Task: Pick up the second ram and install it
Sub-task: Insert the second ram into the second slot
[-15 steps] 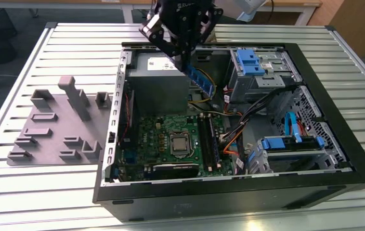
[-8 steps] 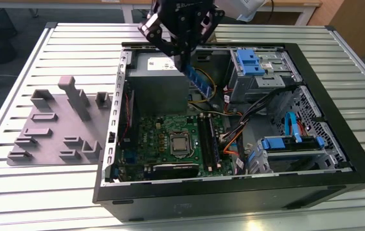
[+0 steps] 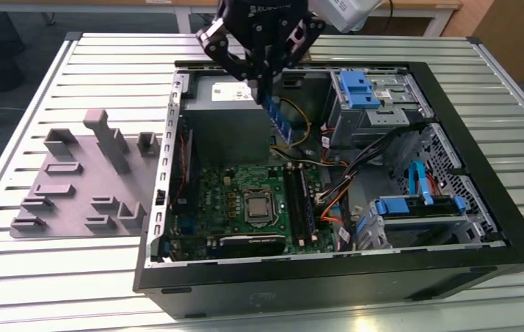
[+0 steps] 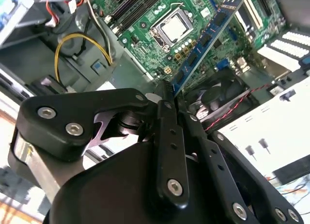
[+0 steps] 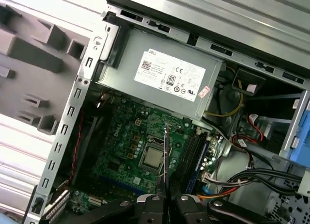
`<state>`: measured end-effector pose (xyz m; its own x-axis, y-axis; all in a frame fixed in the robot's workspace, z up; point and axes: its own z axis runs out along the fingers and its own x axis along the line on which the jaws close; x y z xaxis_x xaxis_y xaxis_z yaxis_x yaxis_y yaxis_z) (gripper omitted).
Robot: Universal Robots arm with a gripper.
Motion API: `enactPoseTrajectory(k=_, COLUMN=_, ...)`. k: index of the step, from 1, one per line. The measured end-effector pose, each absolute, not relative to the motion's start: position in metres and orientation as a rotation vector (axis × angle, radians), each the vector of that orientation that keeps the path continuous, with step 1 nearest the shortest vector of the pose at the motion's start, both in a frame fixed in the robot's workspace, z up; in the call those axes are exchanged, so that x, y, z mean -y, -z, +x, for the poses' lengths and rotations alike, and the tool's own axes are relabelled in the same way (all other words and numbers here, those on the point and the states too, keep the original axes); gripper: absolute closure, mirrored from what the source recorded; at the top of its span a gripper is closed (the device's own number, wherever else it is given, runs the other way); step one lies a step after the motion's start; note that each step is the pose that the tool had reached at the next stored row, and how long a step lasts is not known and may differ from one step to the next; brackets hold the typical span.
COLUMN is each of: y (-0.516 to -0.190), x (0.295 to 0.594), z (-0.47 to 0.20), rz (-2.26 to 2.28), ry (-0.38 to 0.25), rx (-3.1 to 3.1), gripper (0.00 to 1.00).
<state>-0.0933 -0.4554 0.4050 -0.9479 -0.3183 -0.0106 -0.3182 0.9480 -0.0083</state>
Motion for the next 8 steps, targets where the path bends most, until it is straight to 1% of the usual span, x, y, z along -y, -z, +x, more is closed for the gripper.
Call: enactPoseTrajectory(k=8, y=-0.4039, x=0.4554, z=-0.0934, rz=-0.368, ry=0.011, rx=-3.109, gripper=0.86)
